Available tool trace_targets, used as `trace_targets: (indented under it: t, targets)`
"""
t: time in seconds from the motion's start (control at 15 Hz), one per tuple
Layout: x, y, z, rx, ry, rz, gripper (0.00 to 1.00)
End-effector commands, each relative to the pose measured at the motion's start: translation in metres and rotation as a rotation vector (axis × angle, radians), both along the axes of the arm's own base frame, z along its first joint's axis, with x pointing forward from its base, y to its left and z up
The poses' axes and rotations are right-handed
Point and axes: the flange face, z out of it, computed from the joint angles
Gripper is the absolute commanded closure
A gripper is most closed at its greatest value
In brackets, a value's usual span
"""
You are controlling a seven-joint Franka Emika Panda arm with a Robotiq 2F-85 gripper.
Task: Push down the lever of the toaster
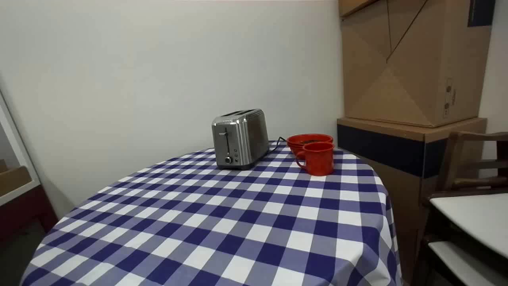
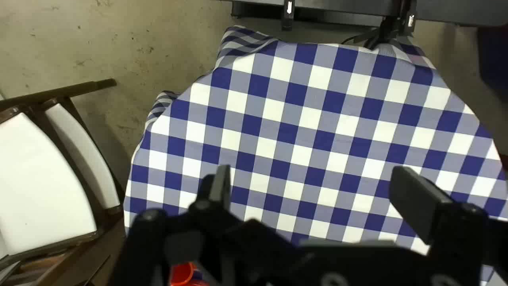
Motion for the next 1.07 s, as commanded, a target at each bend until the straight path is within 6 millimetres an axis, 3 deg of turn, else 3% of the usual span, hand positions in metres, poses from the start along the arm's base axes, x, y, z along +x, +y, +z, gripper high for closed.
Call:
trace_targets:
  t: [0.0, 0.2, 0.47, 1.0]
  targets:
    - [0.000, 0.000, 0.001, 0.000, 0.000, 0.000, 0.00]
    - [0.008, 0.002, -0.008, 0.000, -0.033, -0.005, 0.00]
    - [0.041, 0.008, -0.041, -0.011, -0.116, 0.033, 0.00]
    - [0.148, 0.011, -0.125, -0.038, -0.319, 0.038, 0.00]
